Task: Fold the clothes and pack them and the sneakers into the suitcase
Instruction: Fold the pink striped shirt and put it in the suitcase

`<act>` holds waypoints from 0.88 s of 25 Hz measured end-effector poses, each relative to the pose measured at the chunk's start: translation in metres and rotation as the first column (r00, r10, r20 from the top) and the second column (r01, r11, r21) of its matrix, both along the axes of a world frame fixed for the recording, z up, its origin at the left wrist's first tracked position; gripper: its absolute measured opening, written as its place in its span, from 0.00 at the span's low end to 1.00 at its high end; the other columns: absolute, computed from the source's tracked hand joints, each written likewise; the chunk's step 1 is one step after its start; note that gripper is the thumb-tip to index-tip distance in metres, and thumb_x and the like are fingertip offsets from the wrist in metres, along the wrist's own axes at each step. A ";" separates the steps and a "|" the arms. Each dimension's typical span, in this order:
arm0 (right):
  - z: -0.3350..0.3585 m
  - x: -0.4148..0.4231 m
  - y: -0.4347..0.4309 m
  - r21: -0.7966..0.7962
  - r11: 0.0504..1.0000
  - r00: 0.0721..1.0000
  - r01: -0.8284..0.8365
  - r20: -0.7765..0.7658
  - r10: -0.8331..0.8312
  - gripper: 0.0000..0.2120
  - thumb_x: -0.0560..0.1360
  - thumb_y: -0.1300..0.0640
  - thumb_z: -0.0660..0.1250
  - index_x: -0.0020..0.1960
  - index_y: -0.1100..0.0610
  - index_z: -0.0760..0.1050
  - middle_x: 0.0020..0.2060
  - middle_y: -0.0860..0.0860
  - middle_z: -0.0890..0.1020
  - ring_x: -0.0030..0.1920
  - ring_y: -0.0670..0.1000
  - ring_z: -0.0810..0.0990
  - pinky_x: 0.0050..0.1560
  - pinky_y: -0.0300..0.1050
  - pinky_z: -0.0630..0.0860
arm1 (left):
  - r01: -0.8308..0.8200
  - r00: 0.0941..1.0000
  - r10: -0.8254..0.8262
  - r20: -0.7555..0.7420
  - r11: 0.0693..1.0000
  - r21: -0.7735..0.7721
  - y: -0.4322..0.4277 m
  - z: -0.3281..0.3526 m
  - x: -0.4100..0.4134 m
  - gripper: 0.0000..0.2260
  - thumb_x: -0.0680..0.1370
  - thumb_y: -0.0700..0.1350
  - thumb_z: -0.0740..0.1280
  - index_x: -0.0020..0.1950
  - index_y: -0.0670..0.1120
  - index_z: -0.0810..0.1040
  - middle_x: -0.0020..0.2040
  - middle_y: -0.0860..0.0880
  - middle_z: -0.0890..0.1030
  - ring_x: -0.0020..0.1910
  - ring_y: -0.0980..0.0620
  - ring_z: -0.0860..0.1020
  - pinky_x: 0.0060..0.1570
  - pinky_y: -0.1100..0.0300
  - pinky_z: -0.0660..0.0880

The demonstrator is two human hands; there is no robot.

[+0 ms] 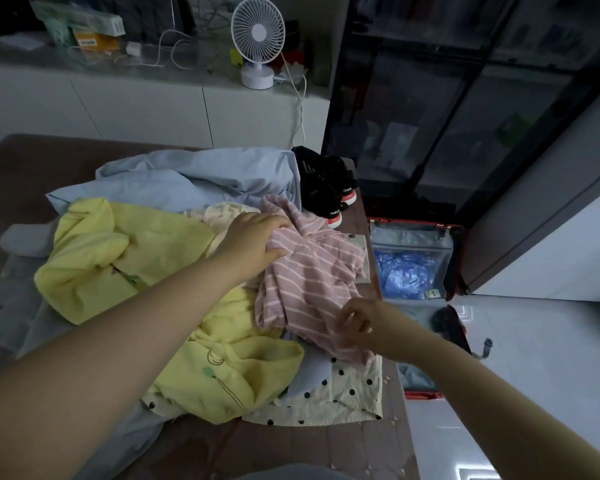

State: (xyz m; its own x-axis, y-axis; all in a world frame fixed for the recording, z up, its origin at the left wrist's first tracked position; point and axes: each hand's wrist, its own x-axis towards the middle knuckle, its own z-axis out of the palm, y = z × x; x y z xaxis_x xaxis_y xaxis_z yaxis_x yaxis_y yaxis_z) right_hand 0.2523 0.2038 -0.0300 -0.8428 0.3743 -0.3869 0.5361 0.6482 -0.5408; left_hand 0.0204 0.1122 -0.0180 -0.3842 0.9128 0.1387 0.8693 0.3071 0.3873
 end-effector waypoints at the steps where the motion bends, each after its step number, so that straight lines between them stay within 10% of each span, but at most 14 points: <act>1: -0.004 -0.003 0.007 0.015 0.997 0.996 0.072 -0.056 -0.071 0.05 0.74 0.55 0.68 0.49 0.52 0.75 0.43 0.48 0.81 0.41 0.46 0.79 0.41 0.35 0.74 | -0.024 0.999 0.021 -0.043 0.998 -0.065 0.004 -0.003 0.001 0.22 0.75 0.50 0.68 0.68 0.48 0.69 0.67 0.49 0.73 0.66 0.47 0.69 0.63 0.58 0.59; 8: -0.042 -0.036 0.045 -0.064 0.907 0.892 0.416 -0.165 -0.421 0.18 0.73 0.50 0.68 0.60 0.56 0.71 0.59 0.53 0.74 0.55 0.52 0.76 0.52 0.42 0.71 | -0.225 0.974 0.196 -0.110 0.876 -0.426 0.017 -0.025 0.011 0.07 0.79 0.52 0.60 0.53 0.59 0.76 0.59 0.46 0.72 0.59 0.43 0.68 0.62 0.55 0.62; 15: -0.047 -0.075 0.077 -0.060 0.840 0.821 0.539 -0.185 -0.540 0.34 0.69 0.47 0.71 0.69 0.58 0.62 0.64 0.58 0.70 0.64 0.60 0.70 0.63 0.53 0.69 | -0.299 0.953 0.301 -0.014 0.951 0.072 -0.020 0.024 -0.024 0.04 0.74 0.44 0.68 0.47 0.50 0.81 0.44 0.51 0.81 0.52 0.44 0.74 0.54 0.56 0.65; 19: -0.063 -0.096 0.071 -0.254 0.822 0.834 0.509 -0.092 -0.544 0.31 0.71 0.49 0.71 0.69 0.54 0.64 0.51 0.55 0.78 0.51 0.58 0.79 0.54 0.53 0.77 | -0.315 0.948 0.318 -0.002 0.939 -0.136 -0.068 0.026 -0.043 0.07 0.73 0.46 0.69 0.38 0.57 0.76 0.40 0.57 0.78 0.52 0.47 0.73 0.54 0.55 0.67; 22: -0.077 -0.099 0.065 -0.108 0.863 0.849 0.494 -0.154 -0.505 0.14 0.73 0.52 0.69 0.58 0.54 0.77 0.45 0.54 0.83 0.48 0.57 0.81 0.53 0.53 0.78 | -0.303 0.951 0.307 -0.038 0.900 -0.313 -0.077 0.019 -0.042 0.12 0.74 0.49 0.68 0.34 0.61 0.71 0.40 0.62 0.76 0.54 0.50 0.70 0.57 0.56 0.64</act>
